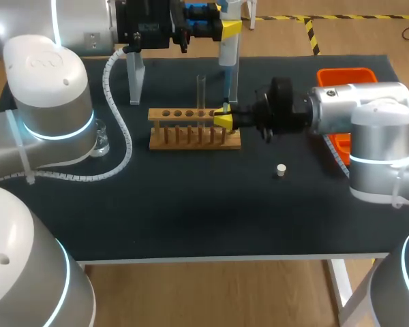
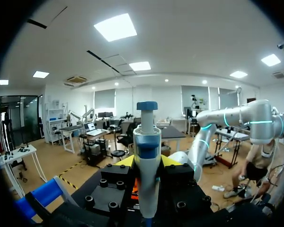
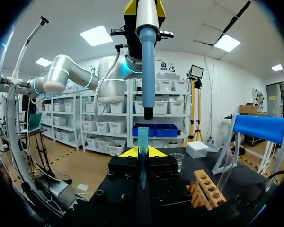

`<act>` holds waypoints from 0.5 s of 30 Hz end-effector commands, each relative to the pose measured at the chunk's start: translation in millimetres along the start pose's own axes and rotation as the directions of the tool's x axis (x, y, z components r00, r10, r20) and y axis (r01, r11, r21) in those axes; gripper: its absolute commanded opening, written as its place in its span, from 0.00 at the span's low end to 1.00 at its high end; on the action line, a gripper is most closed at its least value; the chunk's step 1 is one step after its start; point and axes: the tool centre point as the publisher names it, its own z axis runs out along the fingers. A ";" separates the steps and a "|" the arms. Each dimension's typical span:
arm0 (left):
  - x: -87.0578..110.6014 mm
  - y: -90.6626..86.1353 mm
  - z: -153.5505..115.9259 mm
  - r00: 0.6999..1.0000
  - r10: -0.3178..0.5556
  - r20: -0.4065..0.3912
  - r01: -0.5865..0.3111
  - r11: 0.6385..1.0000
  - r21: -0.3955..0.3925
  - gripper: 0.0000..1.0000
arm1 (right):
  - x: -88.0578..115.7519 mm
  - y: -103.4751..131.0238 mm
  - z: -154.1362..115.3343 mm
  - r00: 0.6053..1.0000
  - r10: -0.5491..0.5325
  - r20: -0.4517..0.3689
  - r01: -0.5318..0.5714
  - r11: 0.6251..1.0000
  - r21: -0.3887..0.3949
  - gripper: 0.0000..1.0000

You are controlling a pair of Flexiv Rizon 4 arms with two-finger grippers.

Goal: Invert the test tube, pick up the pipette, mount the tip to pipette, aspirate from beaker and dispense into the tube, eject the tip, return the pipette, and cap with the stopper.

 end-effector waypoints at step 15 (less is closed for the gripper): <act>-1.3 -0.3 -0.2 1.000 0.000 -0.004 0.000 1.000 0.001 0.00 | -5.1 2.8 -1.0 1.000 -0.006 0.010 0.006 1.000 -0.002 0.00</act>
